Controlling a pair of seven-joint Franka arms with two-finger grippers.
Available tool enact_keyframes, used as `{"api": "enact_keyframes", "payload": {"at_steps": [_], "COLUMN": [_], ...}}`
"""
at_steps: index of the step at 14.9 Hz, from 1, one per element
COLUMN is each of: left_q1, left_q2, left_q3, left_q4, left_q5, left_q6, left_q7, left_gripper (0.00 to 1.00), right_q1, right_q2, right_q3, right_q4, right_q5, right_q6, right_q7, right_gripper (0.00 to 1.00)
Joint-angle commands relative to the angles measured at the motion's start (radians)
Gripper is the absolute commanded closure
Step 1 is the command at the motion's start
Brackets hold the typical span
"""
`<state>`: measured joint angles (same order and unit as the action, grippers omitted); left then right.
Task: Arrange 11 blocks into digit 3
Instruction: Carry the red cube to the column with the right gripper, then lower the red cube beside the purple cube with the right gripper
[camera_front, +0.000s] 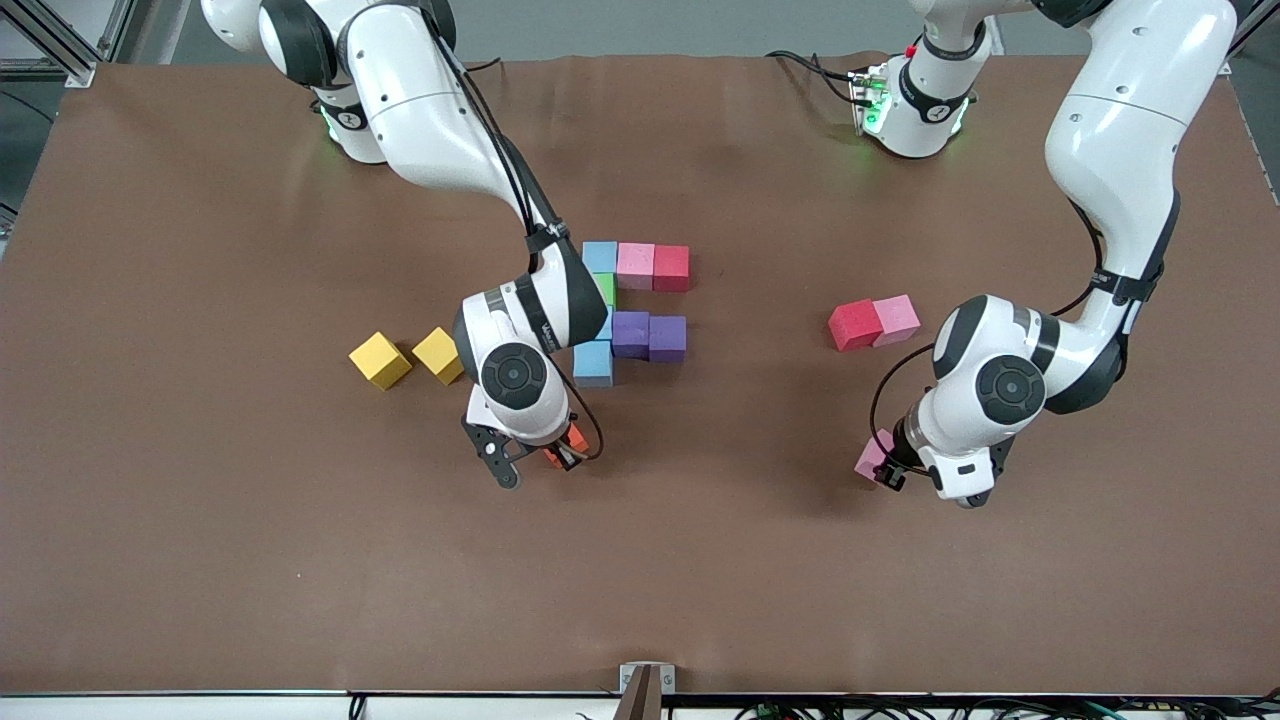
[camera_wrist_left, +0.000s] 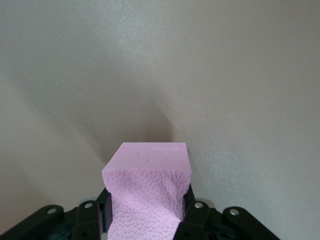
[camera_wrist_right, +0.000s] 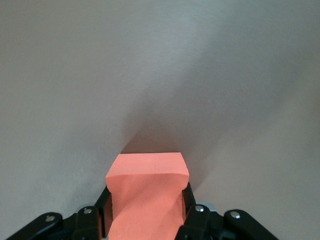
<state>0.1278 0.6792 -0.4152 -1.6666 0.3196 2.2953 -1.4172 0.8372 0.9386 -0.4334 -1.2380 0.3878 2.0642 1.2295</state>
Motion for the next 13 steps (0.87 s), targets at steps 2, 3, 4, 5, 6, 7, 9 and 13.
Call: {"api": "enact_keyframes", "payload": {"at_steps": [2,3,4,5,6,7,9,13], "left_q1": [-0.001,0.001,0.001,0.003,0.006,0.009,0.009,0.009], "left_q2": [-0.001,-0.001,-0.001,-0.001,-0.001,0.000,0.000,0.002], "left_q3": [-0.002,-0.002,-0.002,-0.002,-0.001,-0.001,-0.001,-0.001], "left_q4": [0.008,0.007,0.008,0.008,0.008,0.008,0.008,0.008], "left_q5": [-0.016,-0.016,-0.014,-0.014,-0.014,-0.013,-0.013,-0.013], "left_q6": [-0.017,-0.017,-0.017,-0.017,-0.017,-0.017,-0.017,-0.017], "left_q7": [-0.002,0.000,0.001,0.003,0.003,0.003,0.003,0.006], "left_gripper": [0.68,0.68,0.68,0.68,0.68,0.68,0.68,0.68], "right_q1": [0.008,0.008,0.006,0.011,0.020,0.026,0.048,0.077], "right_q2": [-0.030,-0.034,-0.035,-0.037,-0.037,-0.038,-0.041,-0.050], "right_q3": [0.002,0.002,0.002,0.001,0.001,-0.001,-0.004,-0.007], "right_q4": [-0.026,-0.026,-0.026,-0.026,-0.026,-0.026,-0.027,-0.027], "right_q5": [0.003,0.008,0.009,0.008,0.003,0.002,-0.006,-0.041], "right_q6": [-0.007,-0.007,-0.007,-0.007,-0.007,-0.007,-0.004,0.002], "right_q7": [-0.366,-0.506,-0.580,-0.596,-0.604,-0.605,-0.634,-0.639], "right_gripper": [0.99,0.99,1.00,1.00,1.00,1.00,1.00,1.00]}}
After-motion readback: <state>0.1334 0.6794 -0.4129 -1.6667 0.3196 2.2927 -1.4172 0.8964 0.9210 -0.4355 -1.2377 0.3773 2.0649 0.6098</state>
